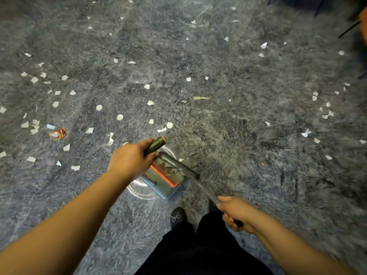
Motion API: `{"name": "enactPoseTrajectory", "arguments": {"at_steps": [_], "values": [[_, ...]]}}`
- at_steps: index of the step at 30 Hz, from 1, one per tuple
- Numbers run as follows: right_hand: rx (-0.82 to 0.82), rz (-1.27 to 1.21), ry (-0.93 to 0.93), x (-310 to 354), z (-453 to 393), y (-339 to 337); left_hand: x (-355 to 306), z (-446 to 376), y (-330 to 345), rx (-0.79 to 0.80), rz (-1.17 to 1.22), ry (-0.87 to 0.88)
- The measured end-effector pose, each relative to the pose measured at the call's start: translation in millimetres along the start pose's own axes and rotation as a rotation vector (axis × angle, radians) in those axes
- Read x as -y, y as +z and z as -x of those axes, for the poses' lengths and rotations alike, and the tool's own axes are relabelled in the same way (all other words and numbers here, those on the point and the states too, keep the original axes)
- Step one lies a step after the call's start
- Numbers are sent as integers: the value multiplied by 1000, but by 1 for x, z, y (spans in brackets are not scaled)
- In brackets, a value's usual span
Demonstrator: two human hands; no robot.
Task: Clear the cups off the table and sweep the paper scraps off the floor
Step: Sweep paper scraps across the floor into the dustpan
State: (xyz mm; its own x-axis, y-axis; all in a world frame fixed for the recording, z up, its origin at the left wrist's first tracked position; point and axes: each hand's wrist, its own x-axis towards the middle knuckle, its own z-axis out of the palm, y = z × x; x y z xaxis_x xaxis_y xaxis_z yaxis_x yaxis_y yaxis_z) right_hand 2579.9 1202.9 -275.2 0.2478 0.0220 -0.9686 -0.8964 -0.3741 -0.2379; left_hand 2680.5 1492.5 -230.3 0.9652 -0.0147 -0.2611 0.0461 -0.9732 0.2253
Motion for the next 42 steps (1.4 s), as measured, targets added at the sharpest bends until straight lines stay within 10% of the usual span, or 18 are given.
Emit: {"name": "enactPoseTrajectory", "arguments": {"at_steps": [42], "values": [[-215,28,-172,-81,0,86,88,134,13,-55,169,-121]]}}
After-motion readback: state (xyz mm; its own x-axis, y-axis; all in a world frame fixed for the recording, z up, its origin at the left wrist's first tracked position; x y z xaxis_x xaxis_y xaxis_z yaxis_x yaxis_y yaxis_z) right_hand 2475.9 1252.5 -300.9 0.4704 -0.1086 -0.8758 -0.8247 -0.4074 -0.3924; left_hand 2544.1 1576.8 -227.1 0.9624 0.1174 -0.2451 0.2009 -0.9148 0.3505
